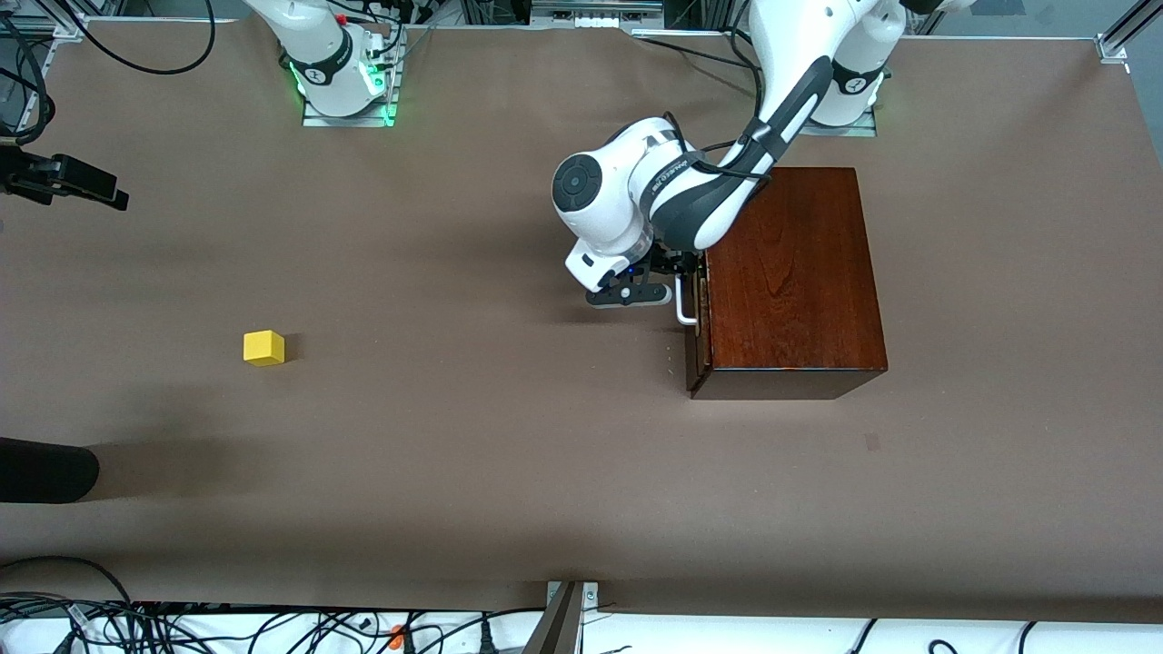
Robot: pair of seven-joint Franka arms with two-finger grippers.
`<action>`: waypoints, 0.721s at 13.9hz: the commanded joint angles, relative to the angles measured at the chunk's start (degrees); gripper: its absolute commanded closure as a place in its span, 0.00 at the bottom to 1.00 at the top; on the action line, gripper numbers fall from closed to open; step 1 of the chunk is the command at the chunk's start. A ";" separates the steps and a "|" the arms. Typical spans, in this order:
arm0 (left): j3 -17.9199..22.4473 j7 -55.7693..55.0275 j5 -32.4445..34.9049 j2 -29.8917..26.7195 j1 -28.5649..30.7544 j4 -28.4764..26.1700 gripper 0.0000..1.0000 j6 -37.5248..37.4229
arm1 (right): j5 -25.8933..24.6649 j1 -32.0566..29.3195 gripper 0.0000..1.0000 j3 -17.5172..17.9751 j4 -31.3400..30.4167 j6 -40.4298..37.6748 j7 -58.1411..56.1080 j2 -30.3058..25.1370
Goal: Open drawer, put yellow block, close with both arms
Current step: 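Pull the drawer open by its handle with the left gripper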
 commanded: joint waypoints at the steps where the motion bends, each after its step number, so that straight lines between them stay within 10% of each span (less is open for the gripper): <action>1: -0.18 -2.44 0.71 2.58 -1.92 4.18 0.00 0.96 | -0.22 -0.19 0.00 0.09 -0.67 -0.32 0.13 -0.60; 10: -0.10 -3.85 -0.96 8.29 -5.35 13.15 0.00 1.05 | -0.22 -0.19 0.00 0.00 -0.67 -0.41 0.13 -0.60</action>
